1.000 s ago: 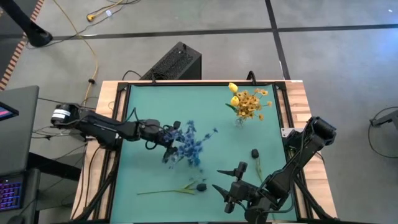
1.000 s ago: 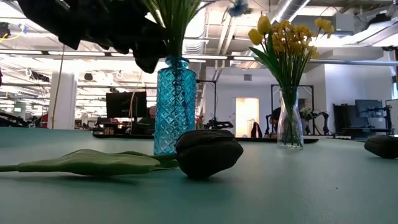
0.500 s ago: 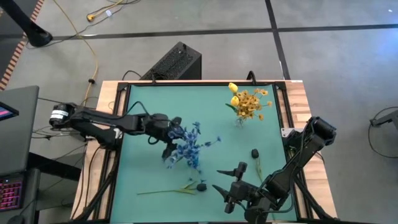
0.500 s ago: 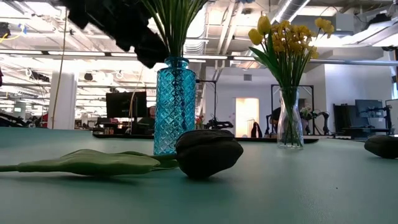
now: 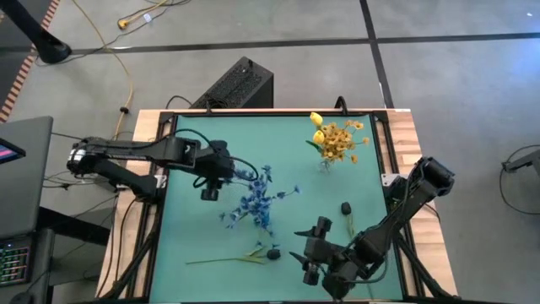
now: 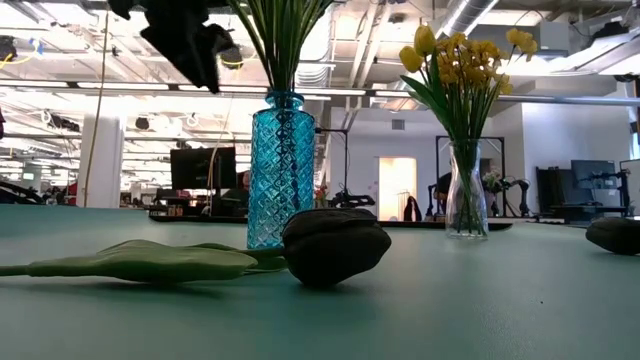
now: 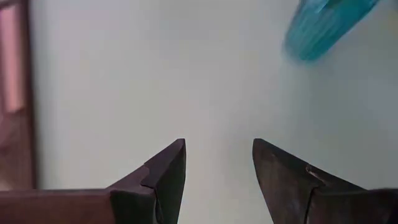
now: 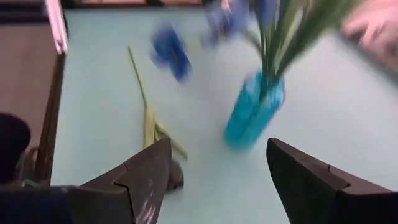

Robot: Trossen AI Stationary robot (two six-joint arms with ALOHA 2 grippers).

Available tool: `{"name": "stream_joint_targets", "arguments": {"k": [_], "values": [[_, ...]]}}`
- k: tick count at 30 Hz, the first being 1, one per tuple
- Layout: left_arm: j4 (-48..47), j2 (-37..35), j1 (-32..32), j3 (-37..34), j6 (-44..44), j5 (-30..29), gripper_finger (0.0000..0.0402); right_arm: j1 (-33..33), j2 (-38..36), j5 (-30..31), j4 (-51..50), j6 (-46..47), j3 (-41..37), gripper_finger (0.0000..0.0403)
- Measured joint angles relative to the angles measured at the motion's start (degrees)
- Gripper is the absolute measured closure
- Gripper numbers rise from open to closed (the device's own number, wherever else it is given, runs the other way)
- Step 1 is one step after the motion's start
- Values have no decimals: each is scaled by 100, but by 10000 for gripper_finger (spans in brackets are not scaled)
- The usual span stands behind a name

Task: Sort flowers into vase by color
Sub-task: Put the left black tulip into the blue transparent vase

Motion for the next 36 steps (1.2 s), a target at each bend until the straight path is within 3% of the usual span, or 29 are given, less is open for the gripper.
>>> {"name": "stream_joint_targets", "arguments": {"k": [8,15,21,27,29,36], "values": [[-1597,-43,4,461,-340,-1811,228,-282,0,-2321,-1487,2120,0,112],[-1192,-670,87,54,-134,-1512,228,-153,0,-3690,-2907,3736,0,112],[138,-1747,302,-795,-368,-1256,228,24,0,-4311,-3925,4763,-7,112],[1979,-2570,87,-2071,-999,414,228,151,-4,-5014,-3916,5225,-486,112],[2626,-2703,-84,-2490,-1060,728,228,178,-3,-5166,-3806,5228,-703,112],[5337,-2706,-752,-3793,-1128,768,227,-4,-162,-5193,-3206,5403,-1541,112]]}}
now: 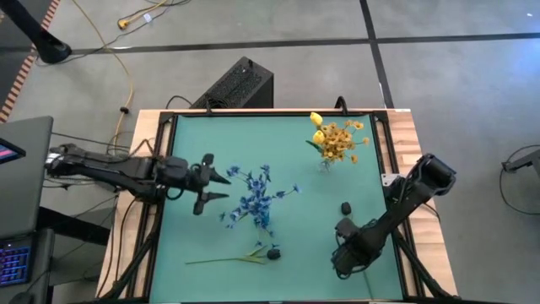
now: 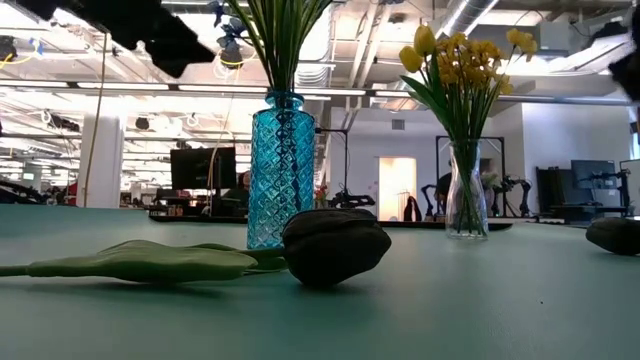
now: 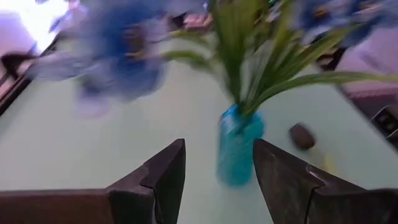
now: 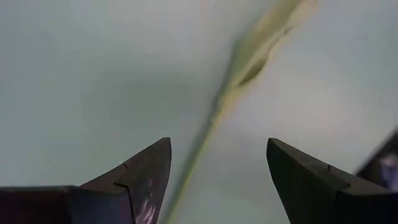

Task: Sort flowers into vase by color
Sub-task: Put the left black tulip into the blue transparent vase

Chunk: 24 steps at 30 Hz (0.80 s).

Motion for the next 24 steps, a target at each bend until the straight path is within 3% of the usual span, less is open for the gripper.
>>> {"name": "stream_joint_targets", "arguments": {"k": [9,12,15,22,24], "values": [[2463,-5,-536,-1369,449,-640,227,-188,-35,37,1045,421,-803,114],[2757,-9,-534,-1594,602,-789,227,-185,-41,38,1082,558,-815,132],[2769,-7,-534,-1608,800,-805,227,-188,-39,-26,1184,749,-819,184],[2697,-6,-534,-1601,976,-804,227,-166,-32,63,1401,1357,-826,371],[2640,-6,-534,-1601,1015,-804,227,-171,-32,88,1473,1368,-822,386]]}}
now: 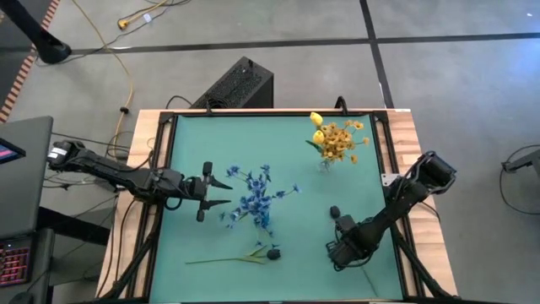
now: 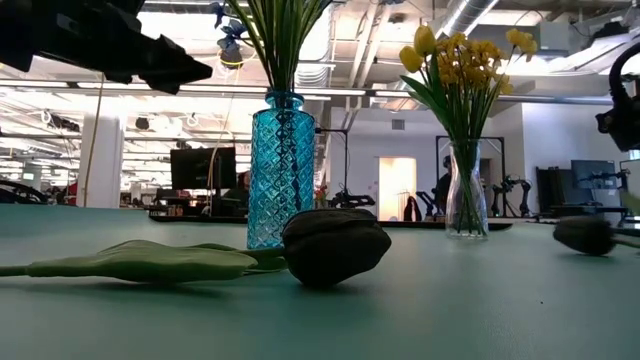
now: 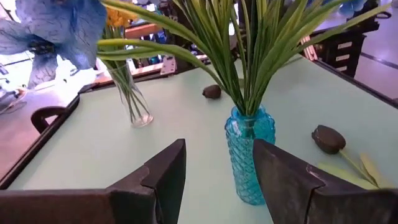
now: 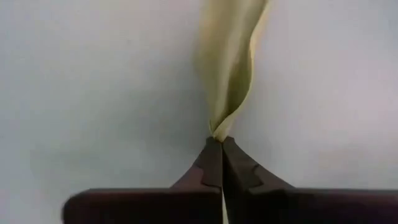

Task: Sort flowers into vase by color
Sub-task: Put the left black tulip into the blue transparent vase

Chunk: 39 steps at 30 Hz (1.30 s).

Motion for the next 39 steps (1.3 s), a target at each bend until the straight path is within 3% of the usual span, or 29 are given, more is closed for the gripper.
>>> {"name": "stream_joint_targets", "arguments": {"k": [4,9,20,27,32,39], "values": [[-59,0,0,0,0,0,227,-133,-13,139,-37,-230,65,373],[-61,0,0,0,-5,0,227,-403,-206,1032,-262,-973,516,388],[-51,0,0,2,-118,0,227,-503,-1245,4301,246,-3160,1108,382],[-46,0,0,4,-129,0,227,-179,-1627,6069,1915,-5467,1110,384],[-47,0,0,4,-129,0,227,-45,-1694,6359,3475,-7444,1110,384],[-51,2,0,4,-129,0,227,95,-1694,6082,5296,-9565,1113,383]]}}
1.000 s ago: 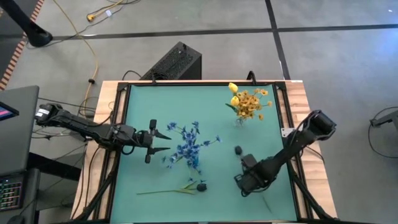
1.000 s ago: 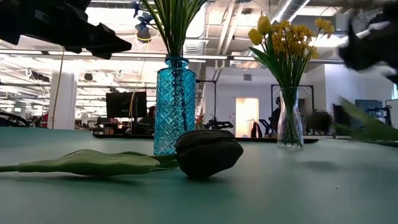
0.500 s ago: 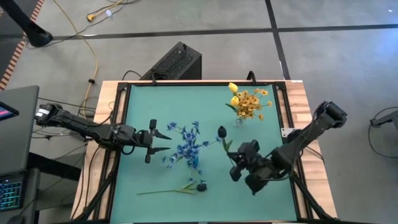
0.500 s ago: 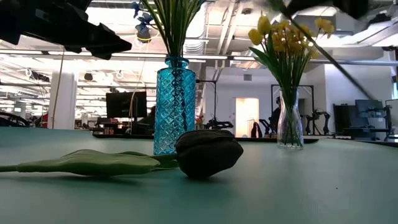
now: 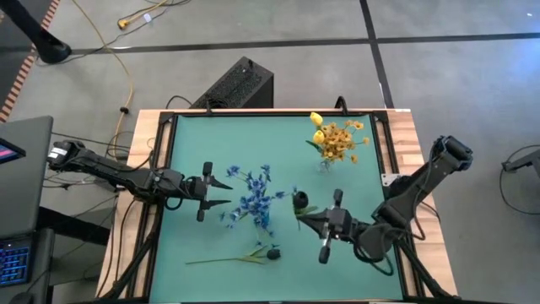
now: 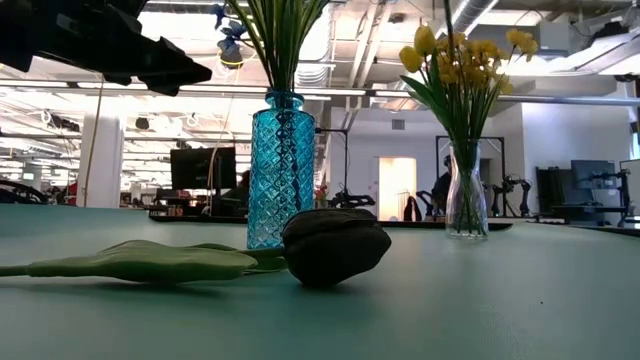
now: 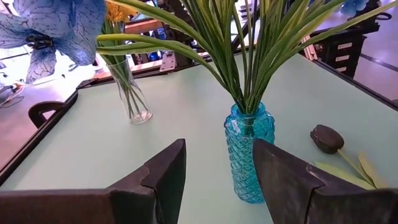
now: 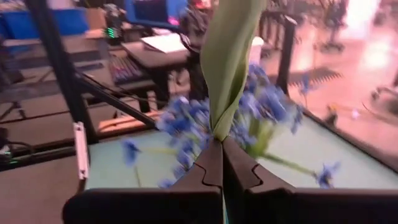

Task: Sort flowers into vase by color
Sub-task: Put the left black tulip into the blue transparent vase

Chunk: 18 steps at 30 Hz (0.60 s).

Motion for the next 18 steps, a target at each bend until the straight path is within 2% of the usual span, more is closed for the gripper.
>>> {"name": "stream_joint_targets", "arguments": {"k": [8,12,18], "values": [[-9,0,0,0,0,2,227,342,0,-158,1226,-1419,0,383],[-9,0,0,0,0,2,227,408,13,-455,1563,-1635,0,383],[-9,0,0,0,5,4,227,171,88,-1271,1741,-1622,0,383]]}}
